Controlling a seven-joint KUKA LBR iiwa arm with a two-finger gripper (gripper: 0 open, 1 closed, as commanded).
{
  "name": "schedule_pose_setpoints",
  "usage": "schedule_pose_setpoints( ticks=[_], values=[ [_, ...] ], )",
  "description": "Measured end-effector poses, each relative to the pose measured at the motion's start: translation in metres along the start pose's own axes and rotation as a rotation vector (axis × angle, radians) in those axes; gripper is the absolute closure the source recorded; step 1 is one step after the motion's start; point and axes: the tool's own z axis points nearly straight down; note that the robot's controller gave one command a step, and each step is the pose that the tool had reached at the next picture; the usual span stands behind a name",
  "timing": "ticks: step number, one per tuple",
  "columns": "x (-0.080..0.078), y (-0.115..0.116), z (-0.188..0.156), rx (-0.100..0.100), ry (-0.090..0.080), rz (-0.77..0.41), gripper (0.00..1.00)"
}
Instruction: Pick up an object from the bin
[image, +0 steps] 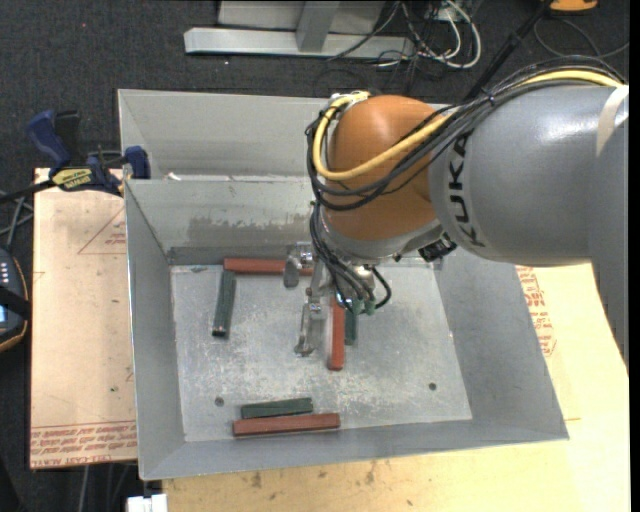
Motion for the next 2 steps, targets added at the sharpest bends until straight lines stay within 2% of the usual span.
schedule_pose_setpoints(
  ticks=[1, 2],
  values=[
    [-0.002, -0.001, -0.004, -0.001, -0.008, 0.003, 0.00],
    [-0.008, -0.018, -0.002, -0.003, -0.009, -0.075, 0.00]
  ],
)
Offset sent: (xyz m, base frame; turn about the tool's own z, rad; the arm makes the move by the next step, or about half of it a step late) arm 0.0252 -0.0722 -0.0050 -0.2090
